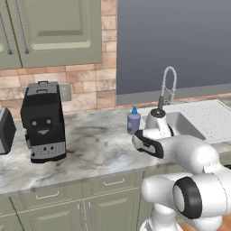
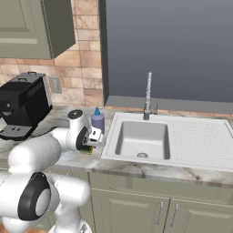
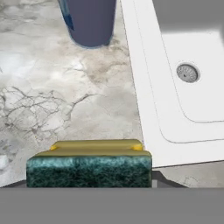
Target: Restock the sink supplies by placing the sponge and soap dispenser on the counter and next to the sink. Make sure the soap dispenser is upright.
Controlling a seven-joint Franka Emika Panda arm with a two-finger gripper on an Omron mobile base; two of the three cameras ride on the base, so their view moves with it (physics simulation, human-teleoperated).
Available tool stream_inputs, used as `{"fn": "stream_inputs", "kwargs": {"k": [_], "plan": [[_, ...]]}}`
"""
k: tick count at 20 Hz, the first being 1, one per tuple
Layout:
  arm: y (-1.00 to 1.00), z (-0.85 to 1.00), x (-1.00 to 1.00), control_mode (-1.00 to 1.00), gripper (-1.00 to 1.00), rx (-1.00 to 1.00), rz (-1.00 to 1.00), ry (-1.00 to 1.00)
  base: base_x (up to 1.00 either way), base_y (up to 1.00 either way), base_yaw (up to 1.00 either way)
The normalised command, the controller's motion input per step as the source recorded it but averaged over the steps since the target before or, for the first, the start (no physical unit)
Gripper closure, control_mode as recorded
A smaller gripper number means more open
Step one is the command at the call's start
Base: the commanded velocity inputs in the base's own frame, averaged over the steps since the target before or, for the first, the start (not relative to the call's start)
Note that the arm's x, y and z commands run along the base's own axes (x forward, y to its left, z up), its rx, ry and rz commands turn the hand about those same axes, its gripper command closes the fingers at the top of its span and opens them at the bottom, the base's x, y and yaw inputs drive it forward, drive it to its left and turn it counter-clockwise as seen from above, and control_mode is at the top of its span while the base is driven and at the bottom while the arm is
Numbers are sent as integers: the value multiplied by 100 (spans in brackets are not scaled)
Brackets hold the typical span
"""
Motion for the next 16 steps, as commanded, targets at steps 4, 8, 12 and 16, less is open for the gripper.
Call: {"fn": "stream_inputs", "kwargs": {"k": [4, 8, 12, 16], "plan": [[7, -24, 9, -100, 100, 0, 0, 2, 0, 0, 0], [0, -16, 1, -100, 100, 0, 0, 0, 0, 0, 0], [0, -20, 6, -100, 100, 0, 0, 0, 0, 0, 0], [5, -32, 8, -100, 100, 0, 0, 0, 0, 0, 0]]}}
